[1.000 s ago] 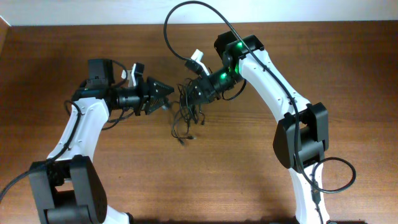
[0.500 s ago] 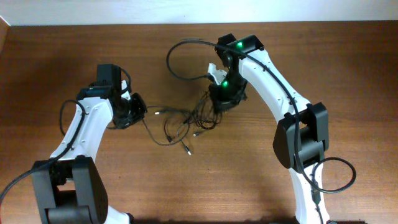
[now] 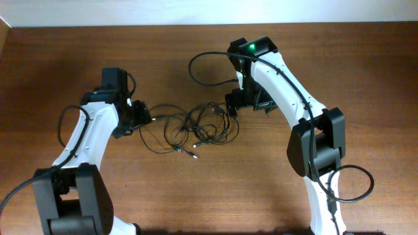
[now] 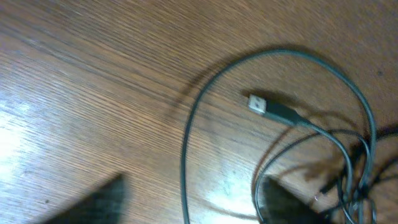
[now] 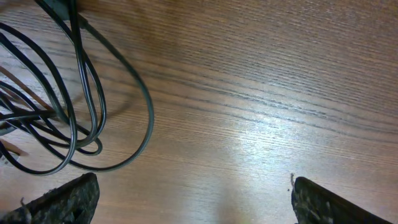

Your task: Untangle cables

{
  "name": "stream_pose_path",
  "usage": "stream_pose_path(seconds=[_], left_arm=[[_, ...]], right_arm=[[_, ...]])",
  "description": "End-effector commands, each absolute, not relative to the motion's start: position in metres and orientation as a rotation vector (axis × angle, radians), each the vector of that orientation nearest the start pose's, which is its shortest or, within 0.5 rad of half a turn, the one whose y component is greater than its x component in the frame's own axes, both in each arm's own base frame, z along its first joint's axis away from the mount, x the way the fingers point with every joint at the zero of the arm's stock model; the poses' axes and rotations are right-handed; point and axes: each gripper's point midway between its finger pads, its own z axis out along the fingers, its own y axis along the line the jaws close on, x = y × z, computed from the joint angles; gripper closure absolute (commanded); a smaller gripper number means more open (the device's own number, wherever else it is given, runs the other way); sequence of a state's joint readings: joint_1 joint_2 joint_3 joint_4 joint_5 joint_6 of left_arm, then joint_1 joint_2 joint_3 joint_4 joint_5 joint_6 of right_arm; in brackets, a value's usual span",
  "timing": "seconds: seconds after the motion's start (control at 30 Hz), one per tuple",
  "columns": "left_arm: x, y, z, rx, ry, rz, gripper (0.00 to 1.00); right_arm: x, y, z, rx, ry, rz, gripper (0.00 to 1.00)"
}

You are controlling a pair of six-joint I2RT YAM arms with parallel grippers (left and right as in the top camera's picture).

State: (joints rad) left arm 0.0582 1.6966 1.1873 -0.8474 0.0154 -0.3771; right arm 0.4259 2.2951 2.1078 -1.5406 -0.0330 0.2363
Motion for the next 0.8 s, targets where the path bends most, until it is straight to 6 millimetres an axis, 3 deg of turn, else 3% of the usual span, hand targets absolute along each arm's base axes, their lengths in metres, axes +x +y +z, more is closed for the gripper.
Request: stream_pose_path(seconds=[0.0,0.07,0.1,0.17,0.23,0.27,0.37,0.43,0.6,0.67,0.77], left_arm=[[0.362,-0.007,0.094,-0.398,2.878,-0.269,0.02],[0.373,-0.025,0.124,-0.278,2.844,-0.413,0.08],[0.378,-0.036,0.134,-0.242,2.823,-0.463,0.2],[0.381,-0.051,0.135,-0.181,2.81,-0.477,0.41],[0.381,-0.076,0.132,-0.09,2.82,-0.492,0.6],[0.379,-0.1,0.126,-0.003,2.836,-0.505,0.6],[0.375,-0.139,0.116,0.136,2.844,-0.523,0.5],[0.373,-0.18,0.107,0.285,2.821,-0.548,0.44],[0.37,-0.25,0.073,0.522,2.758,-0.491,0.52],[0.367,-0.263,0.052,0.579,2.764,-0.416,0.53],[0.359,-0.268,0.026,0.618,2.808,-0.362,0.57]], right_arm=[[0.377,0.165,0.095,-0.221,3.264,0.031,0.01],[0.383,0.161,0.097,-0.124,3.285,0.226,0.01],[0.389,0.154,0.099,-0.056,3.282,0.339,0.02],[0.396,0.145,0.102,-0.028,3.264,0.466,0.01],[0.405,0.117,0.103,0.085,3.249,0.501,0.02],[0.409,0.096,0.103,0.131,3.242,0.507,0.02],[0.411,0.071,0.101,0.228,3.241,0.508,0.02],[0.412,0.046,0.099,0.303,3.237,0.462,0.02],[0.416,0.036,0.098,0.341,3.219,0.462,0.02],[0.42,0.035,0.098,0.334,3.2,0.462,0.02],[0.422,0.035,0.097,0.331,3.193,0.461,0.02]])
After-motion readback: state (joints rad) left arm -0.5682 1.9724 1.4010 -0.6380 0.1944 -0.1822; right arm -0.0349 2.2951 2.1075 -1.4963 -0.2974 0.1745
